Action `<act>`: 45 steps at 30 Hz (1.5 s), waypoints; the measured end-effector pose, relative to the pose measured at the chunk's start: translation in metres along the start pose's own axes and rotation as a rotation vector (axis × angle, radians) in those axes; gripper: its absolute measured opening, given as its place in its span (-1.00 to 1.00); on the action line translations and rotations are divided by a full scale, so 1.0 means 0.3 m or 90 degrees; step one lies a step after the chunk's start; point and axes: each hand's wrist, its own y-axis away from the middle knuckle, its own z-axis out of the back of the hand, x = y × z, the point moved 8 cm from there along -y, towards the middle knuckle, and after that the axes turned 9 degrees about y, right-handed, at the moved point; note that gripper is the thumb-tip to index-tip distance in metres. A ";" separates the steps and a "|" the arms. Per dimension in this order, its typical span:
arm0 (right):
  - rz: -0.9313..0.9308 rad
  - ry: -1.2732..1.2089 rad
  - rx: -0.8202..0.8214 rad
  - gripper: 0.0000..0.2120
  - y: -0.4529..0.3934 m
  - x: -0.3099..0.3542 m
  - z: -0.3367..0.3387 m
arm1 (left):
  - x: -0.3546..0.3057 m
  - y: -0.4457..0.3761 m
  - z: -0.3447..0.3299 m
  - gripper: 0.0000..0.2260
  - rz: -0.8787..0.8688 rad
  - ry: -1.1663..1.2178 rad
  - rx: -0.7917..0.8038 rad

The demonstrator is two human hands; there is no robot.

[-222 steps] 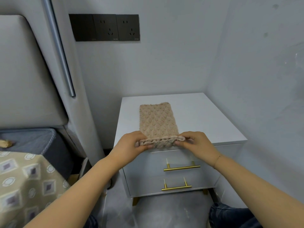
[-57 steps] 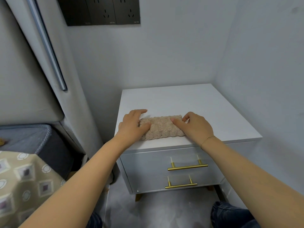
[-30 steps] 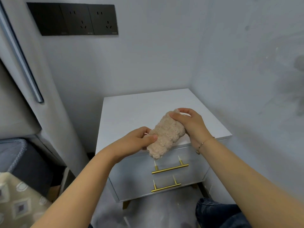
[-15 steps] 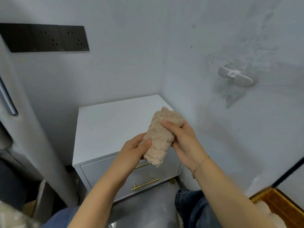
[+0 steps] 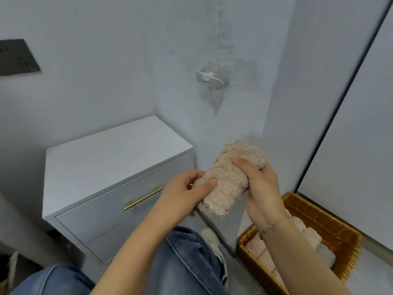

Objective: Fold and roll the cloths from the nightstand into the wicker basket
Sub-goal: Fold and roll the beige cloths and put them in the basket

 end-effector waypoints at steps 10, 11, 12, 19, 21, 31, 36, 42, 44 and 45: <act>-0.094 -0.057 -0.157 -0.62 -0.057 -0.045 0.615 | 0.147 -0.215 -0.574 -0.66 0.040 -0.095 0.217; -0.101 -0.051 -0.173 -0.62 -0.068 -0.059 0.675 | 0.172 -0.240 -0.620 -0.65 0.047 -0.110 0.227; -0.106 -0.043 -0.196 -0.62 -0.082 -0.074 0.746 | 0.205 -0.270 -0.677 -0.66 0.056 -0.117 0.240; -0.160 0.144 -0.343 -0.62 -0.186 -0.203 1.214 | 0.552 -0.449 -0.880 -0.65 0.106 -0.215 0.292; -0.198 0.208 -0.361 -0.59 -0.215 -0.269 1.328 | 0.684 -0.464 -0.868 -0.67 0.123 -0.296 0.306; -0.380 0.185 -0.490 -0.51 -0.321 -0.674 1.682 | 1.057 -0.432 -0.933 -0.56 0.058 -0.523 0.467; -0.401 0.330 -0.501 -0.60 -0.369 -0.758 1.696 | 1.142 -0.432 -0.965 -0.49 0.076 -0.557 0.490; -0.493 0.293 -0.518 -0.33 -0.375 -0.883 1.714 | 1.205 -0.430 -0.998 -0.51 0.118 -0.525 0.493; -0.483 0.307 -0.526 -0.32 -0.382 -0.890 1.720 | 1.220 -0.427 -1.007 -0.52 0.120 -0.516 0.497; -0.470 0.352 -0.526 -0.35 -0.384 -0.881 1.719 | 1.228 -0.424 -1.010 -0.52 0.121 -0.518 0.502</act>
